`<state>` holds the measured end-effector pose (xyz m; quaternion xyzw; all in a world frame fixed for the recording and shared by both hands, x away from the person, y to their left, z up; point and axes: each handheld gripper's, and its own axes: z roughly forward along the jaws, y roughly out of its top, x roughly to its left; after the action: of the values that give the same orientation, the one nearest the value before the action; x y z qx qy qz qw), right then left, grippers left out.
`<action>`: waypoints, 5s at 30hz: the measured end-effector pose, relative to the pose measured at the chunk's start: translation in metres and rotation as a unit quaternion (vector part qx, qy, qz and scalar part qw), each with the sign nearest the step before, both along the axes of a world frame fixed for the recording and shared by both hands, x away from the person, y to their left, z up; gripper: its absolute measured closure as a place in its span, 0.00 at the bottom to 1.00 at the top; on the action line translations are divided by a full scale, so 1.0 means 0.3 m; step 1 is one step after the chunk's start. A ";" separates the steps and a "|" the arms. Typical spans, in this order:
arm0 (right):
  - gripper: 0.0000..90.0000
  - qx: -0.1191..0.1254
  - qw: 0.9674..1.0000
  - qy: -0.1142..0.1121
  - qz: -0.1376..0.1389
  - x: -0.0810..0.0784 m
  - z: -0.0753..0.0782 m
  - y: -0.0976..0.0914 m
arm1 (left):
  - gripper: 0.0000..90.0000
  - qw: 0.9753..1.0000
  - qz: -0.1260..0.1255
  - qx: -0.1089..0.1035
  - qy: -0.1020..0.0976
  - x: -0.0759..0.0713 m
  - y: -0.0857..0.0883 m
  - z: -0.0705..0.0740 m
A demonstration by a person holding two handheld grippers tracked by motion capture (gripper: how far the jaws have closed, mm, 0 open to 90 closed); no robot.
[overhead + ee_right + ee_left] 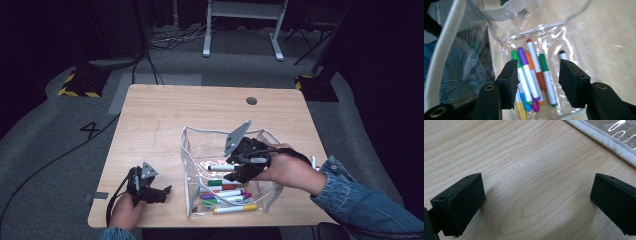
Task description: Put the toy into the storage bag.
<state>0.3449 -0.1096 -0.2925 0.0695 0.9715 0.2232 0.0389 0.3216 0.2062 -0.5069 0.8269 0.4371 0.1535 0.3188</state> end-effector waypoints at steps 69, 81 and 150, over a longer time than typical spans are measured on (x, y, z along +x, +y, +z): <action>0.72 -0.019 0.916 0.073 -0.394 0.280 -0.567 -0.920 | 0.00 1.000 0.000 -0.001 -0.001 0.003 -0.003 -0.001; 0.85 -0.043 0.927 0.048 -0.371 0.293 -0.552 -0.839 | 0.00 1.000 0.000 -0.001 -0.001 0.003 -0.003 -0.001; 0.85 -0.011 1.000 0.009 0.000 0.003 0.045 -0.068 | 0.00 1.000 0.000 -0.001 0.000 0.003 -0.003 -0.001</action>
<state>0.3459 -0.1300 -0.2792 0.0711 0.9742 0.2121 0.0313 0.3225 0.2055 -0.5072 0.8267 0.4369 0.1532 0.3197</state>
